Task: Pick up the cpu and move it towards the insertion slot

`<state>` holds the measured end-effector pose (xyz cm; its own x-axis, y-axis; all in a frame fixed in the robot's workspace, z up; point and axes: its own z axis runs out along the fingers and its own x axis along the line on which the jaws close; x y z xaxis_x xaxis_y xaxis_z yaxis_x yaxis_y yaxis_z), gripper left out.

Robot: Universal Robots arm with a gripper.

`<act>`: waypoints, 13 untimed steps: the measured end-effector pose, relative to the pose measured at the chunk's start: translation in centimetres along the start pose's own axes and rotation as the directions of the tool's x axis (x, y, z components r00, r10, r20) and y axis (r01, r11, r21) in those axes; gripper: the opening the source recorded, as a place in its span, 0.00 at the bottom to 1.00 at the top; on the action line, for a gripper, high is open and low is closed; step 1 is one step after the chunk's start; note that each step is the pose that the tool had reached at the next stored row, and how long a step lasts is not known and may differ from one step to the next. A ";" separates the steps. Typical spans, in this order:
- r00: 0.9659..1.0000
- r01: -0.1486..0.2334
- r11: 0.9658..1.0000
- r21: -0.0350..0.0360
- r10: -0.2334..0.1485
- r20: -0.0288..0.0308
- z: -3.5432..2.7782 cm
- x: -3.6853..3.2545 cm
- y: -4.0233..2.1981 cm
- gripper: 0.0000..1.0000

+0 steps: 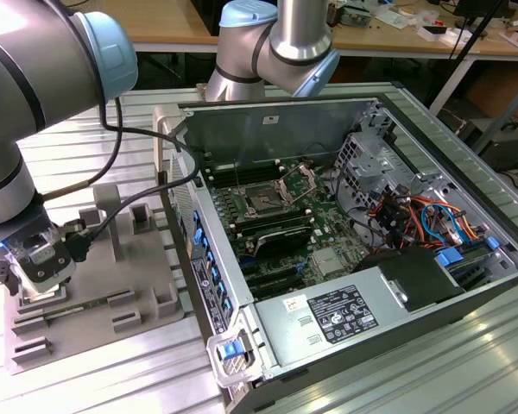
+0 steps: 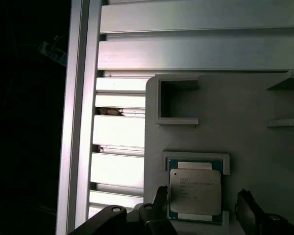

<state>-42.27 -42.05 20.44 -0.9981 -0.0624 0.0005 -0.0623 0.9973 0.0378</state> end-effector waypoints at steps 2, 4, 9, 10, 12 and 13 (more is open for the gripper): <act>1.000 0.005 1.000 0.000 -0.005 0.000 0.22 0.00 -0.01 0.66; 1.000 0.016 1.000 0.000 -0.016 -0.001 0.39 0.00 -0.01 0.66; 1.000 0.028 1.000 0.000 -0.028 -0.001 0.72 0.00 -0.03 0.66; 1.000 0.031 1.000 0.000 -0.031 -0.001 0.76 0.00 -0.03 0.66; 0.999 0.035 0.999 0.000 -0.035 -0.001 0.86 0.00 -0.02 0.66; 0.999 0.038 0.999 0.000 -0.038 -0.001 0.92 0.00 -0.03 0.66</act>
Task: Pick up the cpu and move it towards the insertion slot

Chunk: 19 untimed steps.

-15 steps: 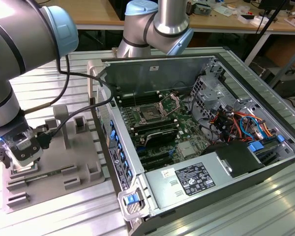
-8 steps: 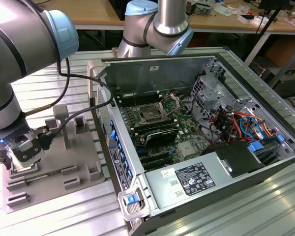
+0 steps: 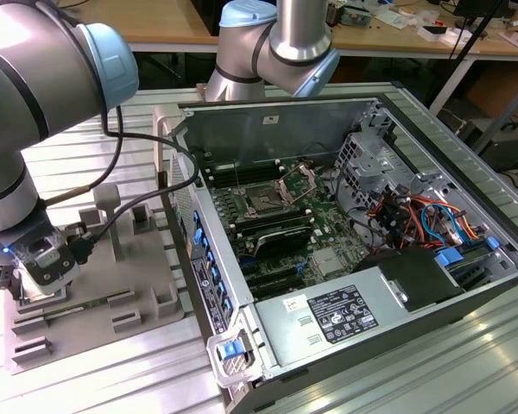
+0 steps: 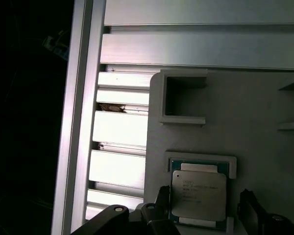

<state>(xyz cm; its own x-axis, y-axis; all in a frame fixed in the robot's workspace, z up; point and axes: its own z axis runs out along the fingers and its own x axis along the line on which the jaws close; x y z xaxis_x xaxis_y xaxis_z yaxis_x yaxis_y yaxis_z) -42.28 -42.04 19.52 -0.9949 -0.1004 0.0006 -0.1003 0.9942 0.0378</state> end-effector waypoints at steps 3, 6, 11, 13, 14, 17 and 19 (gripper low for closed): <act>1.000 0.004 1.000 0.000 -0.004 0.000 0.14 0.01 0.01 0.66; 1.000 0.007 1.000 0.000 -0.007 0.000 0.25 0.01 0.00 0.66; 1.000 0.014 1.000 -0.001 -0.014 -0.001 0.42 0.01 0.10 0.66; 1.000 0.021 1.000 -0.001 -0.021 -0.001 0.51 0.05 0.12 0.66; 1.000 0.022 1.000 -0.001 -0.022 0.000 0.53 0.07 0.13 0.66; 1.000 0.022 1.000 -0.002 -0.022 0.000 0.60 0.18 0.18 0.66; 1.000 0.022 1.000 -0.001 -0.022 -0.001 0.57 0.19 0.23 0.66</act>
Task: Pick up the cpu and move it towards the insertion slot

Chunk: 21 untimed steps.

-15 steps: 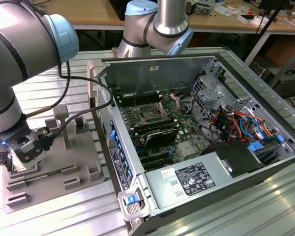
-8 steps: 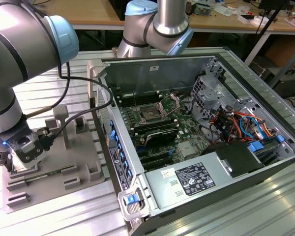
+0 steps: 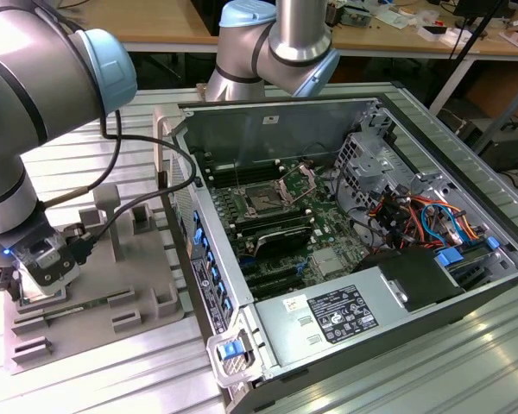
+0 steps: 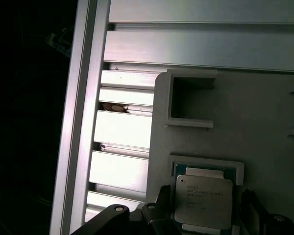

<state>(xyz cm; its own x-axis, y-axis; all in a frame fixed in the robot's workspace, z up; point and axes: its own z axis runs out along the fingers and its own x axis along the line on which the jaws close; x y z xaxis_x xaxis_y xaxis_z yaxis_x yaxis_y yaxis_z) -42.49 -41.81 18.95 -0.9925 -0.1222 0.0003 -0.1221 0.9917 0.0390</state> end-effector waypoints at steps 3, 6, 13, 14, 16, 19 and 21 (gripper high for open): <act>1.000 0.000 1.000 0.000 0.000 0.000 0.01 0.01 0.02 0.66; 1.000 0.000 1.000 0.000 0.000 0.000 -0.05 0.00 0.04 0.66; 1.000 0.000 1.000 -0.010 0.000 0.002 -0.19 0.02 0.04 0.66; 1.000 0.000 1.000 -0.010 0.000 0.002 -0.18 0.02 0.04 0.66; 1.000 0.000 1.000 -0.010 0.000 0.002 -0.18 0.02 0.04 0.66; 1.000 0.000 1.000 -0.010 0.000 0.002 -0.18 0.02 0.04 0.66; 1.000 0.000 1.000 -0.010 0.000 0.002 -0.18 0.02 0.04 0.65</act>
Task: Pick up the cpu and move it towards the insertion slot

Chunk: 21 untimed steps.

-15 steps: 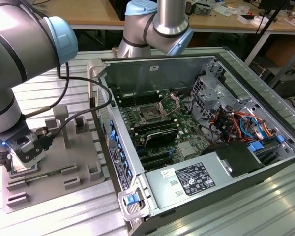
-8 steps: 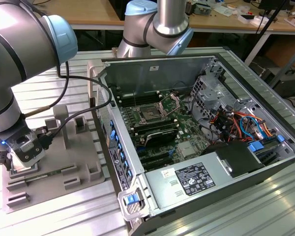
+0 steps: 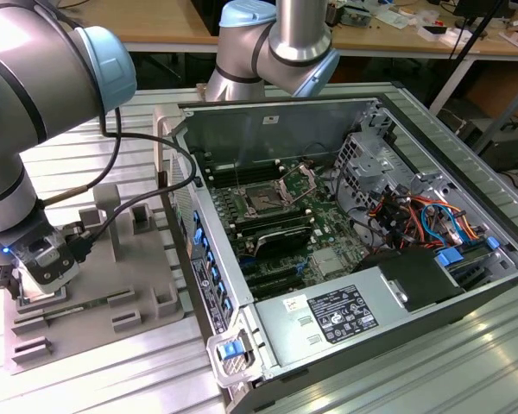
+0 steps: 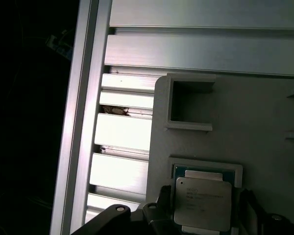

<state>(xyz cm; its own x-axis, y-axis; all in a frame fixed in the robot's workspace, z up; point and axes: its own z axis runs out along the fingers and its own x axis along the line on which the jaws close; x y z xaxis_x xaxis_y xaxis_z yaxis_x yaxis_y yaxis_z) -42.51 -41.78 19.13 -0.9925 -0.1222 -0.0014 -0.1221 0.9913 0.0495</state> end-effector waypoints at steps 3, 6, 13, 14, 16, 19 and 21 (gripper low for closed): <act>1.000 0.000 1.000 0.000 0.000 0.000 -0.01 0.00 0.00 0.55; 1.000 0.000 1.000 0.000 0.000 0.000 0.00 0.00 0.00 0.55; 1.000 0.000 1.000 0.000 0.000 0.000 0.00 0.00 0.00 0.55; 1.000 0.000 1.000 0.000 0.000 0.000 0.00 0.00 0.00 0.55; 1.000 0.000 1.000 0.000 0.000 0.000 0.00 0.00 0.00 0.55; 1.000 0.000 1.000 0.000 0.000 0.001 -0.06 -0.01 0.01 0.55; 1.000 0.000 1.000 0.000 0.000 0.000 -0.27 0.00 0.01 0.55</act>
<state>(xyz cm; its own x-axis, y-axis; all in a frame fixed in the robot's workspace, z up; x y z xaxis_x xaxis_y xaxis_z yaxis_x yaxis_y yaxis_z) -42.51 -41.78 19.40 -0.9925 -0.1221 -0.0015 -0.1220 0.9913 0.0498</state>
